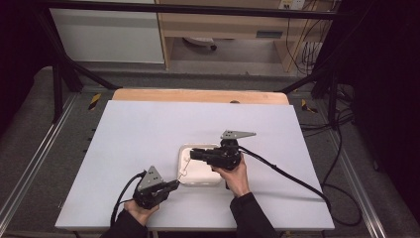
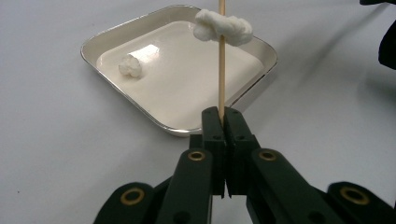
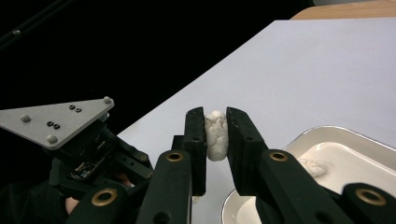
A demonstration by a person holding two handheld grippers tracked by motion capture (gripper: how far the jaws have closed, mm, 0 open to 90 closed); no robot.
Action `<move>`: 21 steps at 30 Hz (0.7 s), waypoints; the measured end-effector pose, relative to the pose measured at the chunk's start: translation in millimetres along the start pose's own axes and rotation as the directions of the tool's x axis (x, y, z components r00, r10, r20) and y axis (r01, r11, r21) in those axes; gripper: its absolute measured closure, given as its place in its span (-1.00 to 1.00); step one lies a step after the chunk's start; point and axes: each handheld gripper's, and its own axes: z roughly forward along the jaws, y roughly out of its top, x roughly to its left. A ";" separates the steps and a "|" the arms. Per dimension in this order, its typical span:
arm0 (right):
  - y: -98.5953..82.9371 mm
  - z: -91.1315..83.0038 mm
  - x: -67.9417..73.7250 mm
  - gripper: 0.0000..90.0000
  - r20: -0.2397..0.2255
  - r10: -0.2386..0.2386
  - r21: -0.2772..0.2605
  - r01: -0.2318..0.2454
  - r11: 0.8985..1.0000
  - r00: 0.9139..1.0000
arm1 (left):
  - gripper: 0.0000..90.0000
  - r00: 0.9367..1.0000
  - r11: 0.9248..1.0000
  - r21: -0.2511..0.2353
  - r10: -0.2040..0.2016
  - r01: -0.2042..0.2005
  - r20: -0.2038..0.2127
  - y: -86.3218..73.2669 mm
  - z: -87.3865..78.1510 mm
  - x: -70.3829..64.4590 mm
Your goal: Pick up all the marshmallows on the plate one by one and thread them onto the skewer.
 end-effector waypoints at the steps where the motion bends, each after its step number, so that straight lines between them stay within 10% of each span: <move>1: -0.6 0.5 0.3 0.77 -0.001 -0.001 -0.002 0.001 1.000 1.000 | 0.97 1.000 1.000 -0.001 -0.001 0.001 -0.001 -0.1 0.0 -0.1; 21: -9.8 5.2 5.2 0.78 -0.012 -0.012 -0.026 0.011 1.000 1.000 | 0.98 1.000 1.000 -0.002 -0.007 0.007 -0.022 0.1 -1.8 -3.3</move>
